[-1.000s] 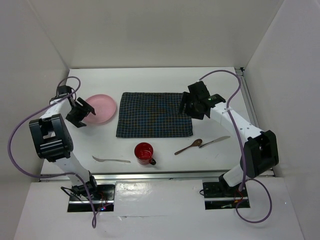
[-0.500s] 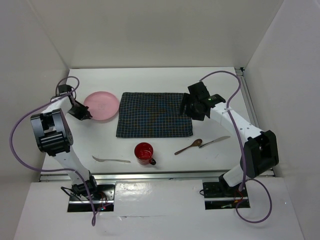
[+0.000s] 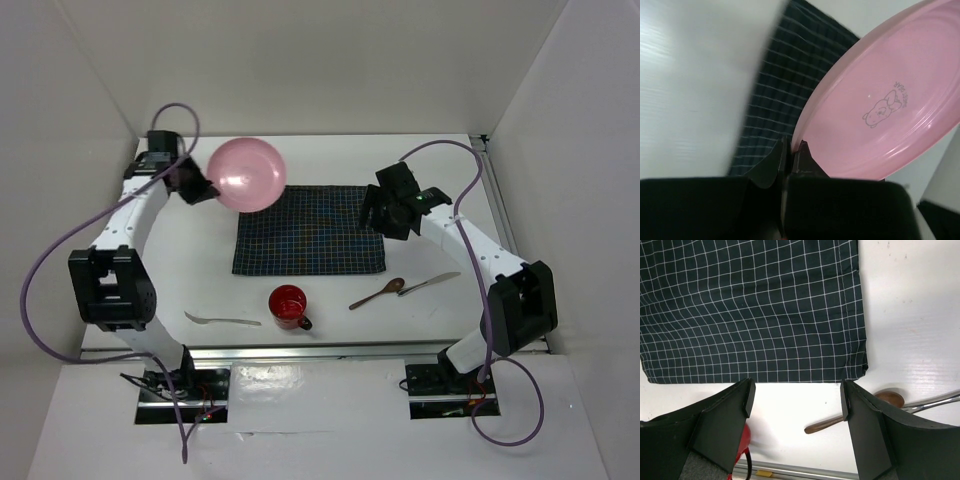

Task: Set the dinner table for one person

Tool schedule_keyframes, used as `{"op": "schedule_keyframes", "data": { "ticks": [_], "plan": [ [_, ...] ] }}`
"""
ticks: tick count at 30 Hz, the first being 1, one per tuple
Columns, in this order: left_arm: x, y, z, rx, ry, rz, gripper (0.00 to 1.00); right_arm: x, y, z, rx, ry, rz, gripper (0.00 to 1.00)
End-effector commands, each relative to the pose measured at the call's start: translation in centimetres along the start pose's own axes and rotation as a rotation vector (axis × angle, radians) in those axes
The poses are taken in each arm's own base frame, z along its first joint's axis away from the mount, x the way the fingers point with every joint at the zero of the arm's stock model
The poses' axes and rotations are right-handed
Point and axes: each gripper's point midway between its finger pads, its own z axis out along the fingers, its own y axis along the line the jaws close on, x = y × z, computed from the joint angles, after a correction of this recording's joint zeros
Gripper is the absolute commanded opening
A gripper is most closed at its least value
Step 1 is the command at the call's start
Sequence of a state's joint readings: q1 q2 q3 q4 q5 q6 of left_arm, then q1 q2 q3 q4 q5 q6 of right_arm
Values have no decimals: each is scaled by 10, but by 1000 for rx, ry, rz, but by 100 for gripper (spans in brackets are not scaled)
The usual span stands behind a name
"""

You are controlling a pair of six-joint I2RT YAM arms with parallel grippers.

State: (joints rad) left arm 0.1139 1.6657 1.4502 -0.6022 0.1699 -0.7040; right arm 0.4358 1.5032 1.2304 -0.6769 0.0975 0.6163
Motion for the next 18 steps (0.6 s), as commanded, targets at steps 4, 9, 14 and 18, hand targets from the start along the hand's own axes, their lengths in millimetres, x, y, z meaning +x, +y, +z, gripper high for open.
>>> {"op": "schedule_keyframes", "data": {
  "ticks": [4, 9, 14, 18],
  "plan": [
    [94, -84, 29, 153, 233, 209, 0, 2, -9, -14, 35, -19, 6, 81],
    [145, -93, 66, 154, 364, 251, 0, 1, -22, -27, 67, -44, 15, 82],
    [160, -82, 87, 114, 395, 256, 0, 5, -30, -32, 78, -40, 22, 82],
    [162, -79, 90, 116, 393, 257, 0, 6, -35, -31, 88, -35, 28, 82]
  ]
}}
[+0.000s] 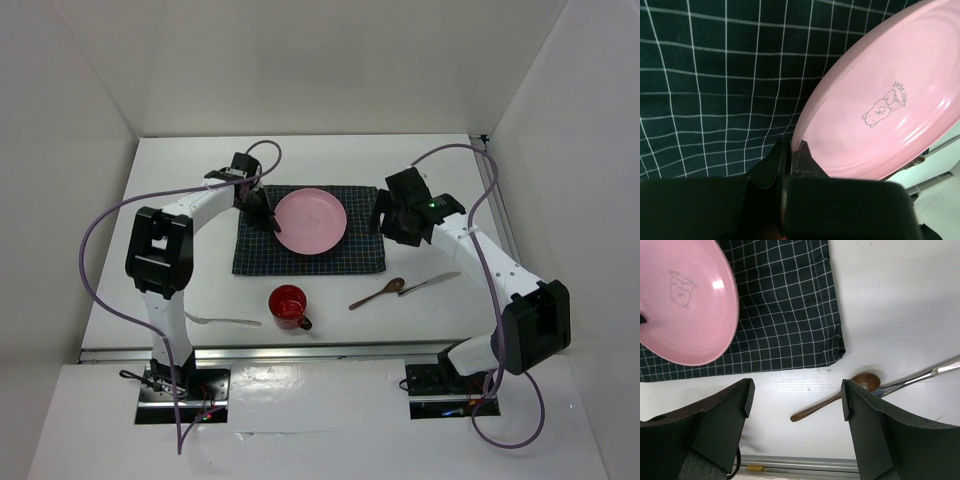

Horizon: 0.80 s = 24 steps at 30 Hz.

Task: Set the dinner table for one person

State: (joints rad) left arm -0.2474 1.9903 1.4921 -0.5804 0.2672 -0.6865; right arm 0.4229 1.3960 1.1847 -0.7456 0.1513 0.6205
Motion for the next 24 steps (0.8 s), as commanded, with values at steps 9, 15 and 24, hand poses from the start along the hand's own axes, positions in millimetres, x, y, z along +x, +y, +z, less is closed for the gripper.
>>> {"op": "schedule_keyframes", "data": {
  "ticks": [9, 15, 24],
  "plan": [
    [-20, -14, 14, 19, -25, 14, 0, 0, -11, -7, 34, -5, 15, 82],
    [-7, -4, 24, -49, 5, 14, 14, -5, -8, -17, 21, -22, 18, 82],
    [-12, -11, 4, -126, -36, 62, 93, -13, 53, -48, -172, -51, -131, 84]
  ]
}}
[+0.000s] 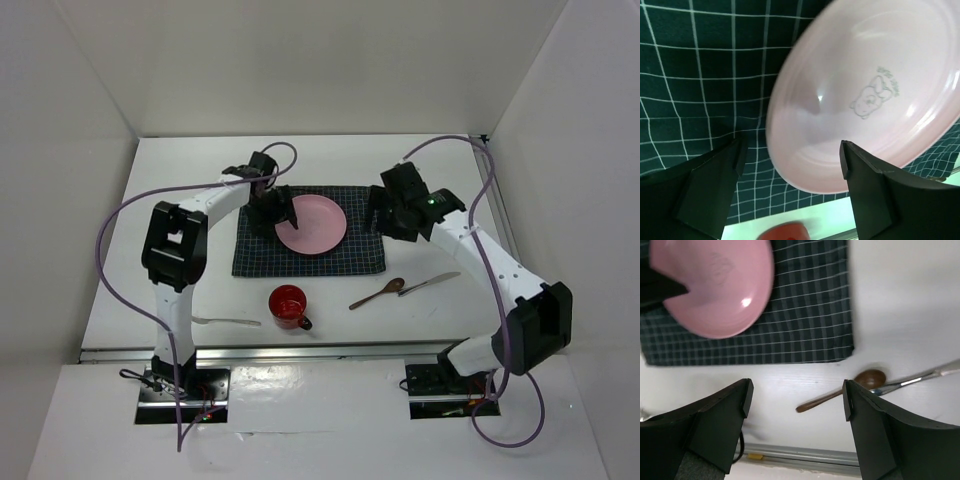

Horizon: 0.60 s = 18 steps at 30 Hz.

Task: Set the dinner table for one person

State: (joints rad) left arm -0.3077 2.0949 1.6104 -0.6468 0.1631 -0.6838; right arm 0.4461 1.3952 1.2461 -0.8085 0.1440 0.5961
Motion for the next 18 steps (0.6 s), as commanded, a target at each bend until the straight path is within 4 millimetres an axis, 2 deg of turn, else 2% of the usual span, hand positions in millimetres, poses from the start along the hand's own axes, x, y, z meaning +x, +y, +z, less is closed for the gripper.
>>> {"op": "schedule_keyframes", "data": {
  "ticks": [1, 2, 3, 5, 6, 7, 8, 9, 10, 11, 12, 13, 14, 15, 16, 17, 18],
  "plan": [
    [-13, -7, -27, -15, -56, 19, 93, -7, 57, -32, -186, -52, -124, 84],
    [-21, -12, -48, -9, -104, 25, 93, 1, 71, -34, -232, -29, -161, 88],
    [-25, -16, -62, -6, -131, 29, 93, 18, 94, -32, -274, 4, -227, 90],
    [-36, -18, -93, -5, -201, 26, 93, 41, 116, -29, -307, 53, -304, 94],
    [-44, -16, -122, 11, -259, 13, 93, 61, 123, -15, -293, 104, -353, 98],
    [-51, -15, -142, 19, -302, 2, 93, 79, 142, -20, -321, 118, -408, 99],
    [-55, -7, -158, 12, -332, -16, 93, 92, 142, -14, -298, 138, -440, 99],
    [-69, 10, -177, -3, -392, -69, 91, 103, 147, -5, -288, 165, -475, 99],
    [-72, 16, -209, 10, -456, -85, 91, 117, 151, -4, -287, 180, -509, 99],
    [-80, 35, -226, 0, -499, -131, 91, 125, 153, -1, -285, 193, -538, 99],
    [-79, 45, -236, -5, -520, -153, 90, 138, 157, 5, -290, 219, -560, 99],
    [-78, 51, -258, 6, -569, -167, 90, 145, 158, 11, -290, 227, -581, 99],
    [-78, 54, -268, 31, -588, -167, 90, 154, 159, 12, -296, 247, -605, 99],
    [-80, 67, -276, 27, -605, -196, 90, 166, 163, 18, -296, 262, -626, 98],
    [-77, 71, -283, 32, -618, -196, 89, 167, 164, 22, -294, 264, -637, 94],
    [-79, 76, -285, 38, -617, -201, 89, 178, 163, 29, -281, 287, -655, 92],
    [-76, 76, -286, 38, -618, -201, 89, 179, 161, 33, -265, 286, -659, 88]
  ]
}}
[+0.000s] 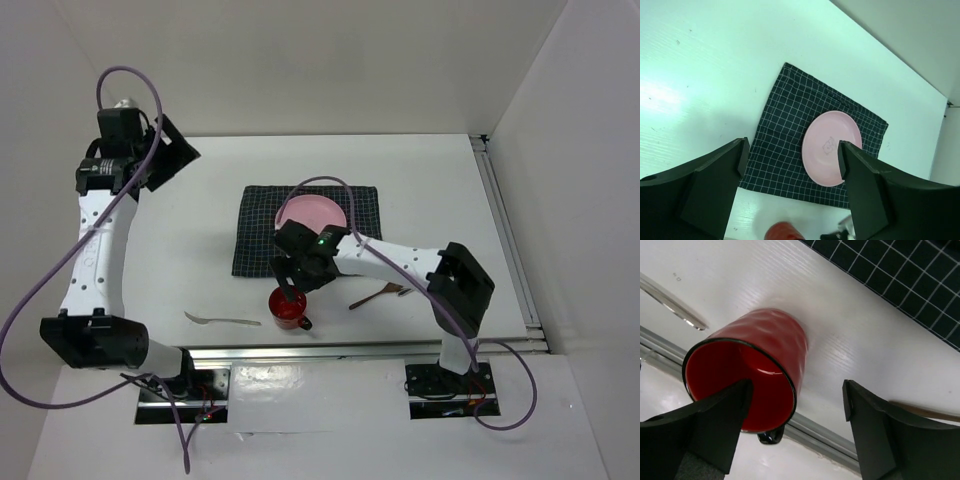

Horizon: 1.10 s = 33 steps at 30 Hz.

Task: Set the dinner table for one person

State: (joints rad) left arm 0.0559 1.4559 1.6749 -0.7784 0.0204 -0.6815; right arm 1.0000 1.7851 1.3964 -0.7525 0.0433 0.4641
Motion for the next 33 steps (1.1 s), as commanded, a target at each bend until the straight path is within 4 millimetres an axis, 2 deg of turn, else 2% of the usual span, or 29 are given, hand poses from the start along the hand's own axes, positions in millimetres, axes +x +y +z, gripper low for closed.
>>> {"op": "schedule_keyframes", "data": {
  "ticks": [1, 6, 8, 12, 13, 14, 16, 17, 18, 19, 21, 22, 24, 25, 26, 28, 29, 30, 31, 32, 33],
  "plan": [
    [23, 13, 7, -8, 92, 10, 89, -6, 11, 11, -9, -27, -46, 82],
    [39, 23, 16, -20, 140, -2, 88, -8, 14, 21, -8, -24, -25, 52],
    [40, 21, 14, -4, 140, 7, 87, -11, 16, 19, -14, -34, -15, 45],
    [40, 22, 14, -3, 140, 16, 87, -14, 16, 18, 0, -31, -3, 18],
    [40, 22, 14, -3, 140, 17, 87, -19, 15, 15, 11, -45, -3, 4],
    [40, 22, 14, -2, 140, 26, 87, -23, 15, 10, 21, -61, 21, 0],
    [39, 23, 14, -10, 135, 26, 85, -34, 16, -6, 29, -82, 23, 0],
    [39, 24, 14, -9, 135, 37, 85, -44, 9, -15, 58, -114, 34, 0],
    [38, 26, 15, -20, 128, 38, 85, -47, 0, -25, 95, -118, 31, 0],
    [40, 29, 16, -32, 131, 37, 85, -64, -10, -35, 113, -153, 63, 0],
    [45, 34, 19, -37, 151, 29, 85, -83, -36, -56, 165, -199, 106, 0],
    [45, 34, 19, -37, 151, 29, 85, -101, -61, -66, 188, -228, 160, 0],
    [58, 37, 24, -25, 181, 15, 85, -116, -96, -81, 246, -260, 221, 0],
    [58, 37, 23, -15, 167, 17, 85, -125, -129, -83, 285, -265, 290, 0],
    [64, 36, 25, -11, 164, 28, 87, -140, -145, -95, 304, -304, 319, 0],
    [72, 45, 36, -43, 141, 47, 98, -155, -174, -95, 331, -313, 373, 0],
    [85, 54, 40, -64, 172, 44, 100, -170, -201, -107, 353, -356, 431, 0],
    [95, 57, 44, -77, 205, 48, 100, -176, -211, -108, 346, -363, 455, 0],
    [105, 56, 45, -73, 229, 43, 100, -180, -227, -99, 365, -351, 468, 0],
    [116, 60, 48, -80, 253, 49, 100, -191, -246, -109, 379, -387, 505, 0],
    [119, 56, 46, -67, 248, 49, 100, -196, -256, -107, 380, -390, 522, 0]
  ]
}}
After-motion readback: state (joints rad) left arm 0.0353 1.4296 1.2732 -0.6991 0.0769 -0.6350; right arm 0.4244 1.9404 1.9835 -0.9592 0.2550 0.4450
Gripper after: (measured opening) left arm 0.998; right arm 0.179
